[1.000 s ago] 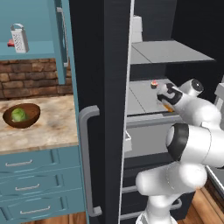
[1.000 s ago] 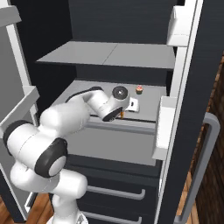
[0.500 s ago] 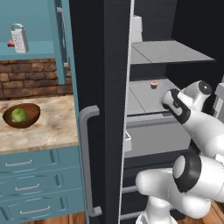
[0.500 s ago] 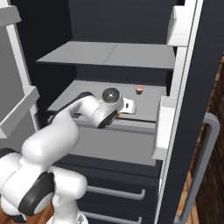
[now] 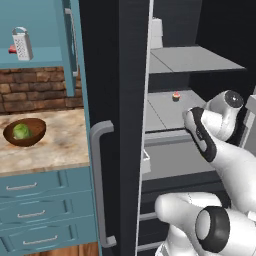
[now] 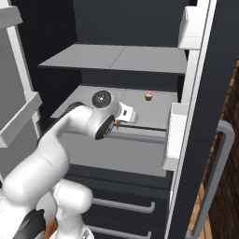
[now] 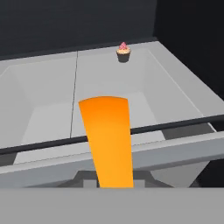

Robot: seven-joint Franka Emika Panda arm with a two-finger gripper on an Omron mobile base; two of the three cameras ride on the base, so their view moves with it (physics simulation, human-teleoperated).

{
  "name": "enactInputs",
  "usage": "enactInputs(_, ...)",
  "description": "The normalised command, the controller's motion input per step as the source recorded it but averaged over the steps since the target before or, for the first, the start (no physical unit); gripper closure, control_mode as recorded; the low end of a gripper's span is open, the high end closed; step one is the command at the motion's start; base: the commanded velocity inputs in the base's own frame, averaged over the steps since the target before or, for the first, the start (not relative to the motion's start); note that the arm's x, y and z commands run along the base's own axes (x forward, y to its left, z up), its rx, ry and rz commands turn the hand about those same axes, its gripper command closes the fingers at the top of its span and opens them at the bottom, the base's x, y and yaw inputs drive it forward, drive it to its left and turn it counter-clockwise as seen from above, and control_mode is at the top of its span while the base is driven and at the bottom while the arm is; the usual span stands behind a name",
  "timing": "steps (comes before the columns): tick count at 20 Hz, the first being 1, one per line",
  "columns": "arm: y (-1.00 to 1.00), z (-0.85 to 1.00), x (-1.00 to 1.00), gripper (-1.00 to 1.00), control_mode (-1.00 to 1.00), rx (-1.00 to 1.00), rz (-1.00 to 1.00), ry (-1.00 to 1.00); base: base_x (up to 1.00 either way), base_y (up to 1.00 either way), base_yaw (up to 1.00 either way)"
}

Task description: Pick the cheese from the fridge and the cheese grater from the cabinet and place them next to the salad bowl.

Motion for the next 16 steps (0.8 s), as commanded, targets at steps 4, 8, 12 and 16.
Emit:
enactInputs(4, 0.07, 0.26, -0.57, 1.0, -1.0, 0.02, 0.01, -0.07, 0.0, 0.0, 0.0)
enactInputs(8, 0.13, 0.27, -0.44, 1.0, -1.0, 0.0, 0.0, -0.01, 0.0, 0.0, 0.0)
enactInputs(12, 0.16, 0.36, -0.47, 1.0, -1.0, 0.0, 0.0, 0.0, 0.0, 0.0, 0.0)
enactInputs(16, 0.14, 0.39, -0.44, 1.0, -1.0, 0.0, 0.0, 0.0, 0.0, 0.0, 0.0)
